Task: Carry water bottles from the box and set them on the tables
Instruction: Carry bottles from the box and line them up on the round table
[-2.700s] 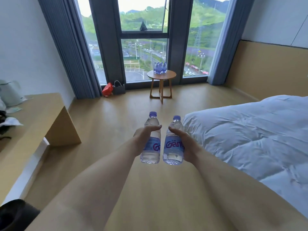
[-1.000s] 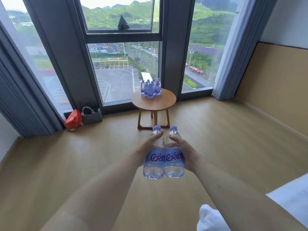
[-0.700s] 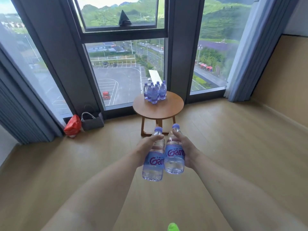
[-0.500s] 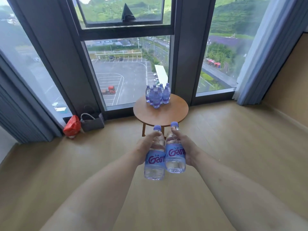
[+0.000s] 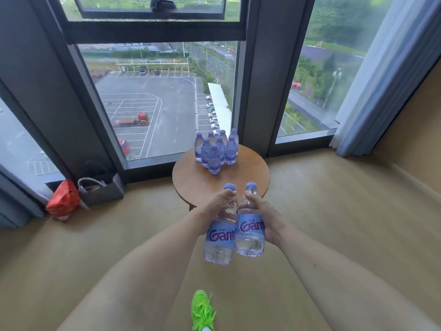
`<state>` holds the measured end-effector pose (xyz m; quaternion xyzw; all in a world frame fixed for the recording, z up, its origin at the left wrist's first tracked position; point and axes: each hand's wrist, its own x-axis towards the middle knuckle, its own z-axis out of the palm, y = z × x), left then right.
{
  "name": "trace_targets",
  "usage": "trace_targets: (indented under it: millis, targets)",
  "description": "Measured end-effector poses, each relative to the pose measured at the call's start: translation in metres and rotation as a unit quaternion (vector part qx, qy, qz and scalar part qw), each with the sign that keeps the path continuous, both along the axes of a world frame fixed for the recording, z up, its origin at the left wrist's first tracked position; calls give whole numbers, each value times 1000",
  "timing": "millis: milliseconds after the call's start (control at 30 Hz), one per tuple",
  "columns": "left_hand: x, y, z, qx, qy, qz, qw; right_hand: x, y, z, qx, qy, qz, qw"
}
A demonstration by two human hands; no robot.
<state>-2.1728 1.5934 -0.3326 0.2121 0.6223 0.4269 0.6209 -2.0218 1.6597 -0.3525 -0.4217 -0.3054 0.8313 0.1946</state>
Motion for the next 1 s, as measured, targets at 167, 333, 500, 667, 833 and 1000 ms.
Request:
trace_targets:
  millis: [167,333,500,667,833,1000]
  targets:
    - [-59,89,2,-25,23,-24,999,-57,80,-2,10,-32,-14,999]
    - [-108,156,-4,41,54,-23,997,-102,140,-12,35,-27,-5,999]
    - [-142,209,-24,-36,76,-28,996,-138,198,-34,112,-183,-13,977]
    - [-173,267,-67,-25,154,-2,988,-169,264,-64,205,-250,60,944]
    - [-198,319,-102,-69,229,-20,971,-190,337,-93,302,-315,177,882]
    - [-205,344,-130,-111,327,-13,938,-211,402,-108,323,-345,231,851]
